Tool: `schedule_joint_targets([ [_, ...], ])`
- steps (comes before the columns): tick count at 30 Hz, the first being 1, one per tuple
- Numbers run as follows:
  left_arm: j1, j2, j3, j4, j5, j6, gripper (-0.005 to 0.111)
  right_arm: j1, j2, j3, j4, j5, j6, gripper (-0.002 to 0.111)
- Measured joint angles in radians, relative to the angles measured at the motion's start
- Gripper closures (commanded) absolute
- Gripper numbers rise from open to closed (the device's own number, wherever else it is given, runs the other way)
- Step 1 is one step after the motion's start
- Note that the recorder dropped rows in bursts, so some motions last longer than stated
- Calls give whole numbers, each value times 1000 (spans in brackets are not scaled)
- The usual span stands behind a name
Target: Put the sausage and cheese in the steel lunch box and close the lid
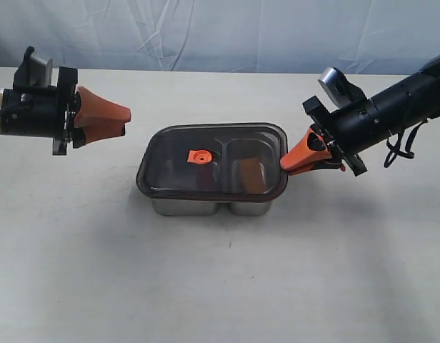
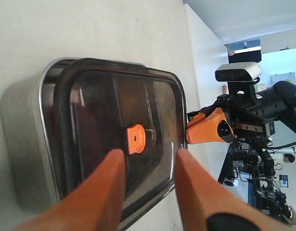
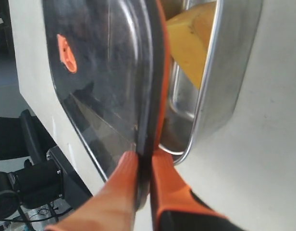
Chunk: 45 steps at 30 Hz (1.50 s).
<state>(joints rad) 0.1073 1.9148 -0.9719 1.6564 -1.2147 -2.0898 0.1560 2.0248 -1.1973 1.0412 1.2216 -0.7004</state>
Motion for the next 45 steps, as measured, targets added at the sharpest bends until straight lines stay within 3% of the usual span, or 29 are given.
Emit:
schedule_joint_targets([
  [17, -2, 0, 65, -66, 0, 0, 72, 0, 0, 0, 2, 0, -53, 109],
  [28, -86, 0, 65, -85, 13, 0, 72, 0, 0, 0, -52, -45, -25, 109],
  [45, -86, 0, 65, -31, 23, 0, 72, 0, 0, -67, -173, -74, 5, 109],
])
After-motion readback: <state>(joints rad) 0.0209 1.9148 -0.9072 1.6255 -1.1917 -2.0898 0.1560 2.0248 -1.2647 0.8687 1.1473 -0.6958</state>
